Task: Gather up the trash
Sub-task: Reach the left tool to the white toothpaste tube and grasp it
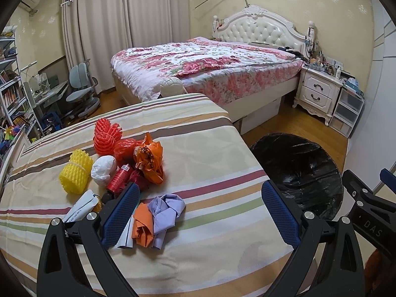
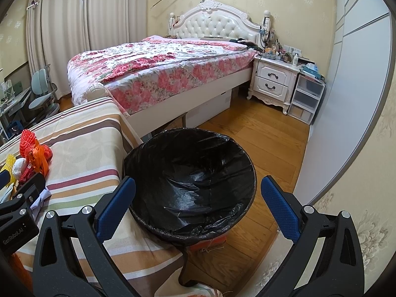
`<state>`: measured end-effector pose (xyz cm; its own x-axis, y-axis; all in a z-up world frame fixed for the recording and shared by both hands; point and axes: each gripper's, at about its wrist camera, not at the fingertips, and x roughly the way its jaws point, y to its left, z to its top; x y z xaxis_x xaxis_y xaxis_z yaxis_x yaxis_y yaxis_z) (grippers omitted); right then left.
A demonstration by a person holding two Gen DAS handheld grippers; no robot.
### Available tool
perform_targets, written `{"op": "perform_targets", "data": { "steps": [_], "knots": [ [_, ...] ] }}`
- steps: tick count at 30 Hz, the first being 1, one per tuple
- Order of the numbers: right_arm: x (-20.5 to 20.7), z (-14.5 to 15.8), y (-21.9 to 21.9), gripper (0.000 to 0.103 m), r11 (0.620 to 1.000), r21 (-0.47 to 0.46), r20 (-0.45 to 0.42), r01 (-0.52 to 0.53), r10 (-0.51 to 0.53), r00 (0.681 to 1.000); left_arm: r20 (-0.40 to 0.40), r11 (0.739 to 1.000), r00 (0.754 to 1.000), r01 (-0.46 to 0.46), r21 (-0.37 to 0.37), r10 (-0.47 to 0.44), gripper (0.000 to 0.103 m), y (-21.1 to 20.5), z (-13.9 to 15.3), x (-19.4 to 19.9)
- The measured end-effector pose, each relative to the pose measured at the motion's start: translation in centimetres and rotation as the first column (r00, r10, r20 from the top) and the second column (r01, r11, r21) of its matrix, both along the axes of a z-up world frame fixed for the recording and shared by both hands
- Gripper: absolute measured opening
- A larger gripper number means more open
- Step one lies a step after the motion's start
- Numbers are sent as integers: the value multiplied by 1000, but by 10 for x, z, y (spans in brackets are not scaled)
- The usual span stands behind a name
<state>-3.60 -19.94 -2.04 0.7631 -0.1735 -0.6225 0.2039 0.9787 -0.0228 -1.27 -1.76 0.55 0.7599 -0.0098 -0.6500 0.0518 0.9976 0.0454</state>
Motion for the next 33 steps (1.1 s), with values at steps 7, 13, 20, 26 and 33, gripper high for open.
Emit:
{"op": "perform_targets", "data": {
  "steps": [7,13,20,26,33],
  "knots": [
    [3,2,12,98,1000,3,-12,-17,17,1000,1,1000,1000,0,6,0,96,6,1,-2],
    [5,3,23,77,998,26,-31,-56,57,998,-1,1000,1000,-16,9,16,95,22,0,-5],
    [8,4,45,74,994,25,-42,-106,107,993,-21,999,999,-47,6,47,78,56,-2,-9],
    [14,0,70,67,984,43,-68,-173,176,982,-36,993,993,-113,33,114,78,96,-6,-16],
    [15,-3,97,67,971,57,-89,-233,237,967,-63,981,980,-183,60,187,78,141,-15,-21]
  ]
}}
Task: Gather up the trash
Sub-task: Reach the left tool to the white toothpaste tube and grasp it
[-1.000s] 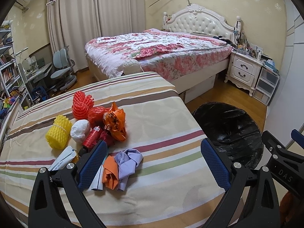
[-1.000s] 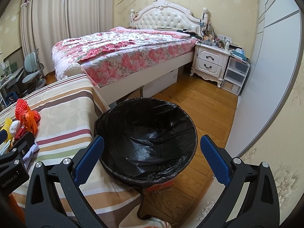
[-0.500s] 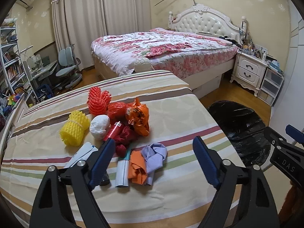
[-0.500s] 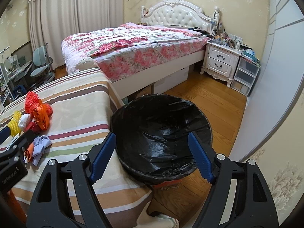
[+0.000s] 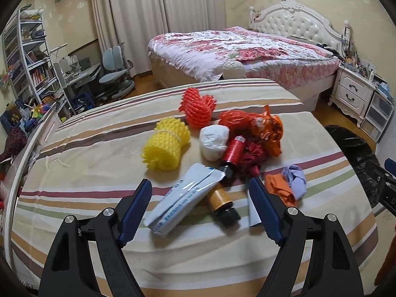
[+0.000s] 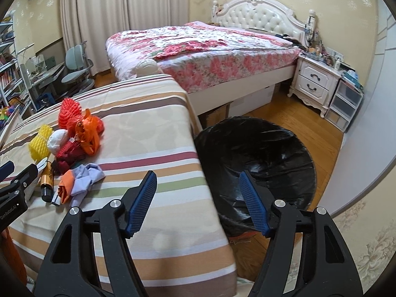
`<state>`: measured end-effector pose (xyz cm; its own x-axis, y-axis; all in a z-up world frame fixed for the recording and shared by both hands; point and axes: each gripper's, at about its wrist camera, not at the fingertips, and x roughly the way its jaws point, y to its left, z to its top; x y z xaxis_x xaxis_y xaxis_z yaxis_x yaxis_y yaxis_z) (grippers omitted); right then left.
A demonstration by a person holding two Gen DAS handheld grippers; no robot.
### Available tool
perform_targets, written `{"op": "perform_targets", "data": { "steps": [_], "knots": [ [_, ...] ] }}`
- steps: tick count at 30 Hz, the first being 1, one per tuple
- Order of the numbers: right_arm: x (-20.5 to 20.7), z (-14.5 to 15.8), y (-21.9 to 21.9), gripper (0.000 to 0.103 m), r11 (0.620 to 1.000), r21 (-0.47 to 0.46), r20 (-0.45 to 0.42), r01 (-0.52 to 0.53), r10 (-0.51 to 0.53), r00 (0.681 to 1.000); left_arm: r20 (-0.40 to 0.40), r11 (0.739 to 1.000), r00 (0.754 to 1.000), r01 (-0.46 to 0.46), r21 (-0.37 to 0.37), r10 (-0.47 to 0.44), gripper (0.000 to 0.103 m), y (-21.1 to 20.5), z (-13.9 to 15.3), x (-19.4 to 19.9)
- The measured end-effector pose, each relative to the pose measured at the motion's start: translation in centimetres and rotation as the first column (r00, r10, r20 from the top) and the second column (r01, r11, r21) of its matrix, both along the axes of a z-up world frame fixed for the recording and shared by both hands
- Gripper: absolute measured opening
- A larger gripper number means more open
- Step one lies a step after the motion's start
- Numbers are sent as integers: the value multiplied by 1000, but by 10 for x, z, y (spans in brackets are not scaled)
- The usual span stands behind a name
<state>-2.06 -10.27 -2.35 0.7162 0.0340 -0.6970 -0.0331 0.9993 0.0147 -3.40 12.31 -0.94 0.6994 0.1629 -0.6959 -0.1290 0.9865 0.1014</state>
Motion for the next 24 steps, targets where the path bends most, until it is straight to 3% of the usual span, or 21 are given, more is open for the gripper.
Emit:
{"op": "perform_targets", "data": {
  "steps": [7,20,24],
  "knots": [
    [4,-1,19,67,999,-7,-16,-42,42,999,-42,999,998,-40,-16,39,78,29,-14,-2],
    [16,-8,38,68,997,-19,-44,-76,75,996,-104,997,994,-45,-56,39,78,46,-34,12],
    [19,-10,44,68,996,-20,-49,-84,83,995,-127,992,992,-37,-123,21,60,54,-39,12]
  ]
}}
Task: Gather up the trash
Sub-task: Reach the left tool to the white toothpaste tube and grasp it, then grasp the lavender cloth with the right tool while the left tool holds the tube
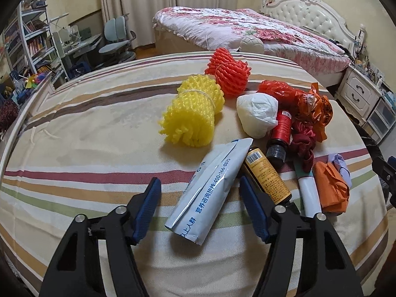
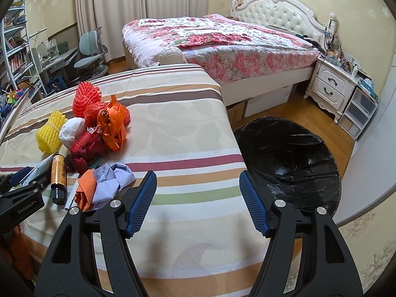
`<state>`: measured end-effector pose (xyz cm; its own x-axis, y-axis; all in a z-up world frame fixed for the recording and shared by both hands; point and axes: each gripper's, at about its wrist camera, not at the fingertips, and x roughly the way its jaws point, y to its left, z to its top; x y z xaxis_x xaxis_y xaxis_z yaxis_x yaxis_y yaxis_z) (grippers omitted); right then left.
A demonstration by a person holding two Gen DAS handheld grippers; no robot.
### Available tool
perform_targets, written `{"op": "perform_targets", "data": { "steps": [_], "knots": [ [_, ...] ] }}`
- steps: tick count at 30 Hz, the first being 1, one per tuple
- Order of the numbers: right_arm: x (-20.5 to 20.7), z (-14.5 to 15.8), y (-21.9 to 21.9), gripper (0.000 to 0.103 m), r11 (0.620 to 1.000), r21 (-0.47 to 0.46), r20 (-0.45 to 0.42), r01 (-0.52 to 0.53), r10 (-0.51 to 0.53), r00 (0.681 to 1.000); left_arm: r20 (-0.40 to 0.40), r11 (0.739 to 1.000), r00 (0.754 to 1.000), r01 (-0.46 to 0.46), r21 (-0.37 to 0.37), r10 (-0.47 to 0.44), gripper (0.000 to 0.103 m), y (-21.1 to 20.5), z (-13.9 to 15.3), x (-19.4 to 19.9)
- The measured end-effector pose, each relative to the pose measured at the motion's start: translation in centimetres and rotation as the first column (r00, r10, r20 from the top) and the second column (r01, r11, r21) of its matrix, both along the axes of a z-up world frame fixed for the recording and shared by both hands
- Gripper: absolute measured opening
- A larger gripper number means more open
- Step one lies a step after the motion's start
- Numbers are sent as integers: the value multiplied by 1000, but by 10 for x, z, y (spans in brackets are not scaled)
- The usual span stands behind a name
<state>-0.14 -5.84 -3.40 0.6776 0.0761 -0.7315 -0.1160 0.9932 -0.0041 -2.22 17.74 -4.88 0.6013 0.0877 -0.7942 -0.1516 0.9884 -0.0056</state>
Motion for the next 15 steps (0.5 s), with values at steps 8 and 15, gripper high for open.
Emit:
{"op": "perform_targets", "data": {
  "steps": [8,15],
  "knots": [
    [2,-2,10,68,1000,5,-8,-23,23,1000,12,1000,1000,-2,-4,2,36,2,0,-5],
    [-5,2,28,68,997,8,1,-72,72,997,16,999,1000,-3,-36,3,31,6,4,-8]
  ]
}}
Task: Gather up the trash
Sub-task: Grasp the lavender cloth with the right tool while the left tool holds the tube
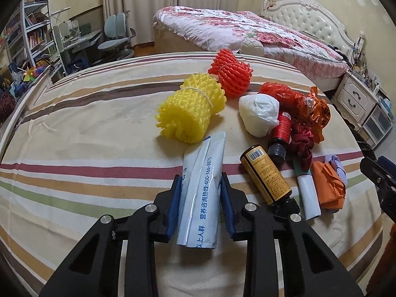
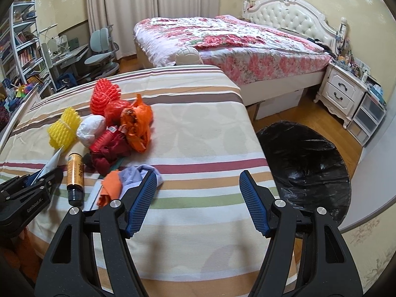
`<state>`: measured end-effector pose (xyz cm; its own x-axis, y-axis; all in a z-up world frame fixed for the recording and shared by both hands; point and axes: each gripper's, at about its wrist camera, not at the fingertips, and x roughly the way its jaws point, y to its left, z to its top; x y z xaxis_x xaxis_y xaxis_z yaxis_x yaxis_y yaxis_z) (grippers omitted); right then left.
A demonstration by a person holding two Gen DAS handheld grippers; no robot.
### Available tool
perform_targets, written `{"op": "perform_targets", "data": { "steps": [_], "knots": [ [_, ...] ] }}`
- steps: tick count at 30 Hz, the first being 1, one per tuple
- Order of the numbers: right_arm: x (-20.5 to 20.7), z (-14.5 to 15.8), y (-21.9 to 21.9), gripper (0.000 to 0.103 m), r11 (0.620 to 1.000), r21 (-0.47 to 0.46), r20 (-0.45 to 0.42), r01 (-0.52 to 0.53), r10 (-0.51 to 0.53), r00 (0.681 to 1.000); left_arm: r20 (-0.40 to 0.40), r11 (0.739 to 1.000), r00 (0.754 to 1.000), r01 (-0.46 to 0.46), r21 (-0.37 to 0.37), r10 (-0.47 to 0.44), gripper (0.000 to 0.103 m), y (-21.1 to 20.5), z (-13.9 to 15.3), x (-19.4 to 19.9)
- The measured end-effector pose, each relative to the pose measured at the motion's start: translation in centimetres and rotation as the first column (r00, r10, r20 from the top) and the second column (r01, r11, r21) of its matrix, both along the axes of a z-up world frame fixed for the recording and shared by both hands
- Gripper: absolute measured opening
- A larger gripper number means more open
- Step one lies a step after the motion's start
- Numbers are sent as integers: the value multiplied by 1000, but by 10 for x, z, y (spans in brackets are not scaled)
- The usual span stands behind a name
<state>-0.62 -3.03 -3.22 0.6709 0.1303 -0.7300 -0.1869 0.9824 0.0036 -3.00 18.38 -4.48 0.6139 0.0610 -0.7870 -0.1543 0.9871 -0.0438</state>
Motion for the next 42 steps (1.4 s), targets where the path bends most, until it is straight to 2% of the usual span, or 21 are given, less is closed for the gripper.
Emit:
{"op": "perform_targets", "data": {
  "steps": [14,22,29,30,33,37,42],
  "knots": [
    [-2,-15,36,68,996,-3,-65,-94,94,993,1,1000,1000,-8,-4,8,31,5,1,-10],
    [-2,-18,17,68,999,-38,-64,-29,27,998,3,1000,1000,-22,-3,22,31,6,1,-10],
    [1,-18,23,68,998,-27,-58,-49,47,997,10,1000,1000,-24,19,24,31,1,0,-9],
    [1,-18,24,66,998,-25,-57,-53,51,997,10,1000,1000,-25,18,25,31,1,0,-9],
    [4,-22,22,45,998,-11,-75,-69,68,995,12,999,999,-30,12,30,31,1,0,-9],
    [6,-25,18,25,997,21,-94,-70,72,993,13,999,999,-35,-2,35,31,2,0,-9],
    [3,-24,15,22,997,30,-87,-70,72,994,13,999,999,-39,-16,39,31,3,2,-10]
  ]
}}
